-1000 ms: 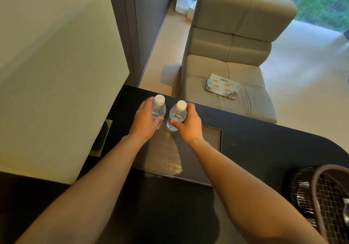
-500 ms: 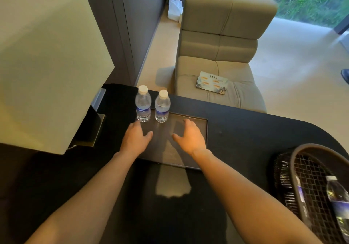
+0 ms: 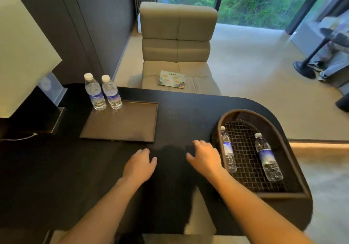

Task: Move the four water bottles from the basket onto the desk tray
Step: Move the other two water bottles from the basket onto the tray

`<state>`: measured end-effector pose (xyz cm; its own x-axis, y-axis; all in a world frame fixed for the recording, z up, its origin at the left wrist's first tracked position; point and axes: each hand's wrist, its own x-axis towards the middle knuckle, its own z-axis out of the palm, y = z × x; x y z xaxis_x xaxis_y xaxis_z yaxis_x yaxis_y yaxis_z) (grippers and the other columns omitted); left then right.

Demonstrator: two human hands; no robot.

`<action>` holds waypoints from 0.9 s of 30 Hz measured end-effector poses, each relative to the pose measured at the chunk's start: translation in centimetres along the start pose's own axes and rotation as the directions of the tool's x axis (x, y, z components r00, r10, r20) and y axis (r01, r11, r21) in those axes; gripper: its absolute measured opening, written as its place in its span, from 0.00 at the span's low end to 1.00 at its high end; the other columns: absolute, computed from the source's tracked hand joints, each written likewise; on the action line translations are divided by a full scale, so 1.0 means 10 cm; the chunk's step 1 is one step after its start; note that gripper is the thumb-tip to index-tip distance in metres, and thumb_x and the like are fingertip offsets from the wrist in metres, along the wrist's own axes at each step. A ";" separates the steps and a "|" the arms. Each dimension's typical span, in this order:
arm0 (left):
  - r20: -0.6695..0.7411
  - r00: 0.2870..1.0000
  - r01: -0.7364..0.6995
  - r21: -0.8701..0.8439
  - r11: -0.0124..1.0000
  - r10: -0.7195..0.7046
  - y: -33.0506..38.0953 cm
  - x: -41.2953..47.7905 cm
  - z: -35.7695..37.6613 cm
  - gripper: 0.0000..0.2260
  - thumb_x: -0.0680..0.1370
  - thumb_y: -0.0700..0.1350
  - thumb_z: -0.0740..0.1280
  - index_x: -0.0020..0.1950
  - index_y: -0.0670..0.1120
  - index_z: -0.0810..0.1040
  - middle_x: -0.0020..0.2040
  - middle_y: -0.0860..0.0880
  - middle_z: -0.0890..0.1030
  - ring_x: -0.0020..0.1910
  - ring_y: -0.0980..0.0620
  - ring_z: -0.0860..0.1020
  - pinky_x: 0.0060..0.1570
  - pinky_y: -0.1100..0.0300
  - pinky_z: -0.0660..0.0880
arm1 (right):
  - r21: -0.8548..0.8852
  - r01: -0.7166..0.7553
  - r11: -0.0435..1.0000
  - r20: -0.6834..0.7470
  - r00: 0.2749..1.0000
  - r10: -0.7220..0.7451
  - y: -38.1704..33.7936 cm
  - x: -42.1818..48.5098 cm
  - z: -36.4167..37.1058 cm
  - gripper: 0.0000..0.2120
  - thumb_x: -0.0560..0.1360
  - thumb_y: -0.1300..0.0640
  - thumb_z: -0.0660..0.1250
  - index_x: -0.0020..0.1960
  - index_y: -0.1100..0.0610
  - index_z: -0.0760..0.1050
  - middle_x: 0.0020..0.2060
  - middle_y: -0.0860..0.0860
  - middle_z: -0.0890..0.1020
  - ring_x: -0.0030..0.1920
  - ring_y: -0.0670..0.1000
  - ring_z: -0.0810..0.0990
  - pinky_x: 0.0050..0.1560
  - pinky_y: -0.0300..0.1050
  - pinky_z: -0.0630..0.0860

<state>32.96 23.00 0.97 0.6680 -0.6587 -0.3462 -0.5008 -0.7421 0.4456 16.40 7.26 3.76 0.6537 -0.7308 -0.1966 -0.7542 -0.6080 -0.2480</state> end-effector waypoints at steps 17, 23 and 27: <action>0.137 0.930 -0.334 -0.067 0.940 0.340 2.34 -0.51 1.13 0.14 0.81 0.52 0.66 0.63 0.48 0.76 0.54 0.51 0.78 0.45 0.56 0.78 0.42 0.59 0.79 | 0.177 -0.397 0.901 0.009 0.916 0.402 2.28 -0.85 -0.54 0.22 0.79 0.45 0.68 0.67 0.56 0.72 0.57 0.55 0.81 0.58 0.56 0.81 0.60 0.59 0.80; 0.214 0.940 -0.226 -0.189 0.956 0.265 2.79 -0.05 1.53 0.16 0.80 0.52 0.68 0.61 0.43 0.73 0.57 0.45 0.79 0.48 0.52 0.81 0.45 0.56 0.81 | 0.258 -0.468 0.845 0.077 0.882 0.464 2.71 -0.43 -0.56 0.21 0.78 0.46 0.70 0.66 0.55 0.72 0.56 0.53 0.80 0.51 0.52 0.81 0.55 0.53 0.82; 0.273 0.958 -0.041 -0.164 0.986 0.085 3.02 0.32 1.81 0.40 0.81 0.56 0.65 0.83 0.39 0.48 0.83 0.37 0.50 0.82 0.38 0.51 0.80 0.43 0.52 | 0.271 -0.505 0.819 0.183 0.863 0.471 2.97 -0.02 -0.46 0.22 0.76 0.46 0.70 0.66 0.55 0.72 0.57 0.55 0.80 0.51 0.54 0.82 0.56 0.55 0.82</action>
<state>10.04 -3.79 -1.64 0.4474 -0.7285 -0.5188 -0.4308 -0.6839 0.5888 -6.39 -12.11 0.84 0.2196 -0.8601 -0.4603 -0.9314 -0.0445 -0.3613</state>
